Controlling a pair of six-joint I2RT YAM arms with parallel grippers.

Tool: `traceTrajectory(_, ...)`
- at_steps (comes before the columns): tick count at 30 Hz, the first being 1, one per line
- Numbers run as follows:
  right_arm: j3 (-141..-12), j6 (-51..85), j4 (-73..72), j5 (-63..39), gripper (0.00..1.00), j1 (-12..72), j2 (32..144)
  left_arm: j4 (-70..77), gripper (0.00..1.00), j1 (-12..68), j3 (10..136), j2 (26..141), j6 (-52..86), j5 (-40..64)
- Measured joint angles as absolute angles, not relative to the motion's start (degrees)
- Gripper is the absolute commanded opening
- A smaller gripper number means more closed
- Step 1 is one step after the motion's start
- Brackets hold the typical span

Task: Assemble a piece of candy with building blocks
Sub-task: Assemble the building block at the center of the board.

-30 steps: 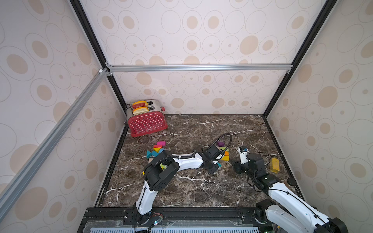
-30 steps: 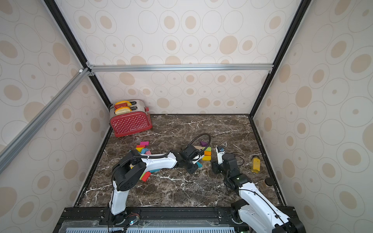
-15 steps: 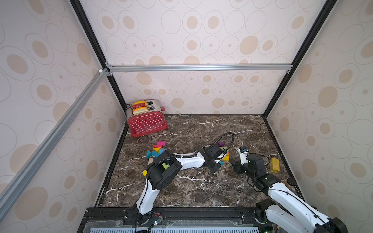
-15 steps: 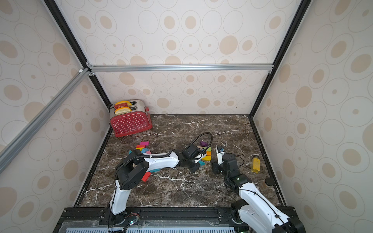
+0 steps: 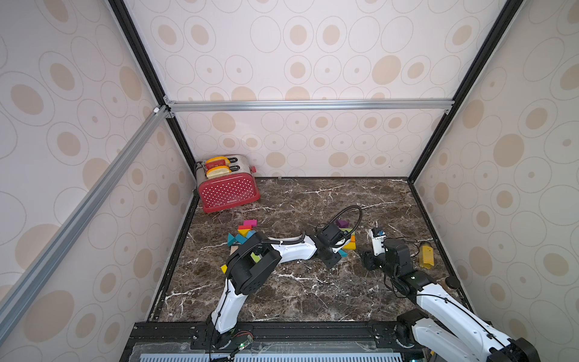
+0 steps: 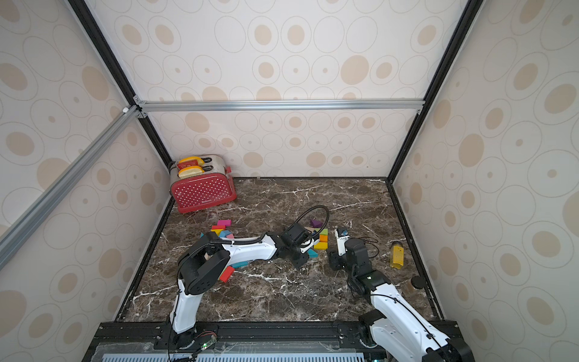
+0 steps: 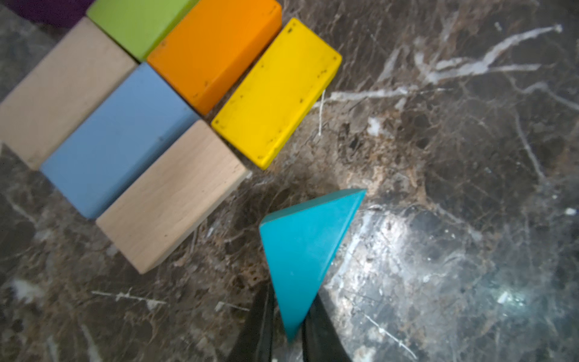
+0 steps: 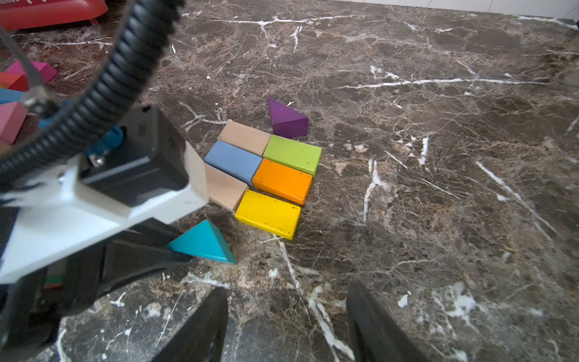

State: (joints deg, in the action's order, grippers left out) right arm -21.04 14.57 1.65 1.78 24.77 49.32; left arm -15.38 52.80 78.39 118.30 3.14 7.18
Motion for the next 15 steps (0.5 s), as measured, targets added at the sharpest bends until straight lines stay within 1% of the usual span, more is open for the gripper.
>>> traceTrajectory(5,-21.04,14.57,1.19,1.78,0.64,24.77,49.69,-15.33,0.14,52.01,77.71,117.84,2.92,7.40)
traceTrajectory(15,-21.04,14.57,0.89,1.56,0.64,24.77,49.91,-15.22,0.14,51.86,77.71,117.84,1.02,9.52)
